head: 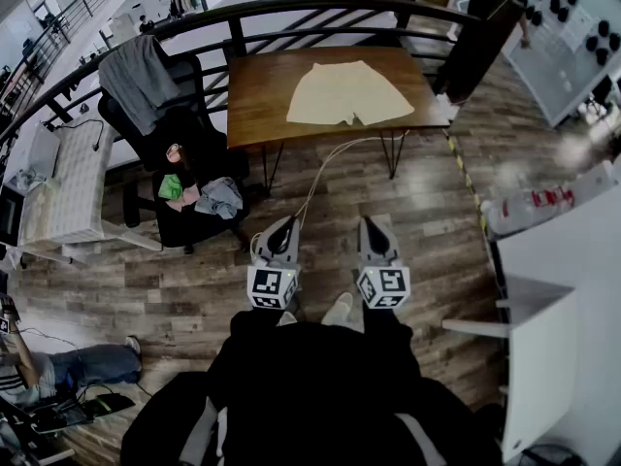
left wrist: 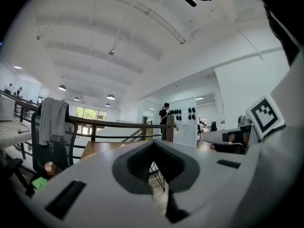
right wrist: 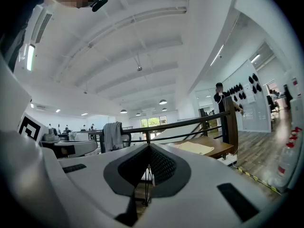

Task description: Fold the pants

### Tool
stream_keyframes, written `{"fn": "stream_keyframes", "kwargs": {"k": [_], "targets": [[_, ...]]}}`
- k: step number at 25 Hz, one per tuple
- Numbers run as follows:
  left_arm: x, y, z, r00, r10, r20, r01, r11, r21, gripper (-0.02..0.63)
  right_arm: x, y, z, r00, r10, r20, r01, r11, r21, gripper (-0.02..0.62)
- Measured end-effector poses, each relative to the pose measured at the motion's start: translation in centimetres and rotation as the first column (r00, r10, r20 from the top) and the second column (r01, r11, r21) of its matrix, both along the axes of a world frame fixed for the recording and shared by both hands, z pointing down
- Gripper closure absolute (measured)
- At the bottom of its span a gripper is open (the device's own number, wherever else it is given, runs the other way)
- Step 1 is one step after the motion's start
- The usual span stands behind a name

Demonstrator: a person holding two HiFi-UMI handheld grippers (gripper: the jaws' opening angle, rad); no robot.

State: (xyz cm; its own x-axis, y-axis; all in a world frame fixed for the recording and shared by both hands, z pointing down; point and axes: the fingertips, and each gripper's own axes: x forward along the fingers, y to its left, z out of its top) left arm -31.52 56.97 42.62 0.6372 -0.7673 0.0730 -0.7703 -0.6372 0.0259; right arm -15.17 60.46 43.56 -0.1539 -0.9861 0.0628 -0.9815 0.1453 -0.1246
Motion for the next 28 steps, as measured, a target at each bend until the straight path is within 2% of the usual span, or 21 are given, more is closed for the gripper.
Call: {"fn": "stream_keyframes", "kwargs": {"k": [13,21,28], "targets": [[2.8,-2.0,0.2,1.000,0.004,-0.010,-0.004,1.000,0.004,0.604,2.4,-2.4,-0.2,1.000,-0.011,0.003,0.011,1.000,0.014,0.592],[6.4,-3.7,0.3,1.000,-0.015,-0.027,0.015,1.000,0.005,0.604,6.0,-4.5,-1.1,0.999,-0.039,-0.004,0.039,0.997,0.069,0.592],[10.0,-4.7,1.0,0.999,-0.042,-0.009,0.042,0.999,0.024,0.604,9.1,-6.7,-1.6,0.996,-0.082,-0.023,0.084,0.991,0.105,0.592]]}}
